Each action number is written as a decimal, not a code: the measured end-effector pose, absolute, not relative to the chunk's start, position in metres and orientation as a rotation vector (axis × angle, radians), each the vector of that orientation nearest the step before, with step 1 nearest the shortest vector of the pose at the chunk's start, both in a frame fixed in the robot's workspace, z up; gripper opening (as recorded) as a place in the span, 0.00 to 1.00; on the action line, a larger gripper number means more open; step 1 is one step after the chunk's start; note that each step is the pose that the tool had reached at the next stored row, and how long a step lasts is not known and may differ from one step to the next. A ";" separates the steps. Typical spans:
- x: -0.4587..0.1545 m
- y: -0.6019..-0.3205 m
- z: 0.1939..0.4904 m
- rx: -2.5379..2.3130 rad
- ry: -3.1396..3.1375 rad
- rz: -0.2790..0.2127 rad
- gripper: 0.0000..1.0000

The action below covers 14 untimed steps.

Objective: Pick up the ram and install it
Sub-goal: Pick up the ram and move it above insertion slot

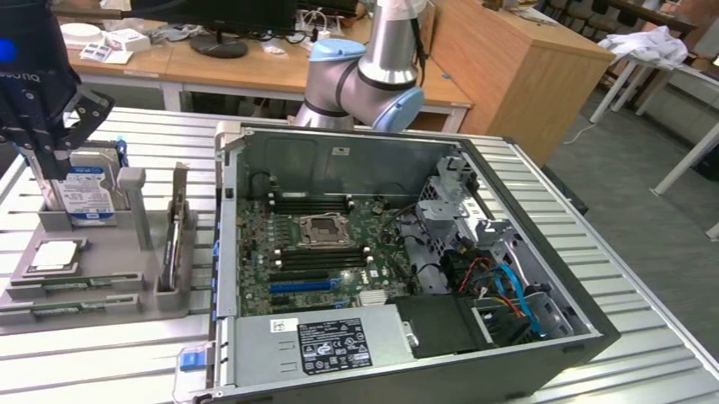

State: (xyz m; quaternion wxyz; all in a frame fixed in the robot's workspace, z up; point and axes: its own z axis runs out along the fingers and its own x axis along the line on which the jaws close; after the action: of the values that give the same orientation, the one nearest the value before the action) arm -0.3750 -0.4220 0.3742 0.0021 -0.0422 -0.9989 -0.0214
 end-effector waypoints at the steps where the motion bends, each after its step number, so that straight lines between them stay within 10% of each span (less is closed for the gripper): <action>1: -0.375 -0.422 0.374 -0.133 -3.134 -0.067 0.11; 14: -0.375 -0.422 0.374 -0.120 -3.134 -0.067 0.11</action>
State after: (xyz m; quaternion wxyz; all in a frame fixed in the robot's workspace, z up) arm -0.3750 -0.4221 0.3741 0.0022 -0.0382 -0.9990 -0.0214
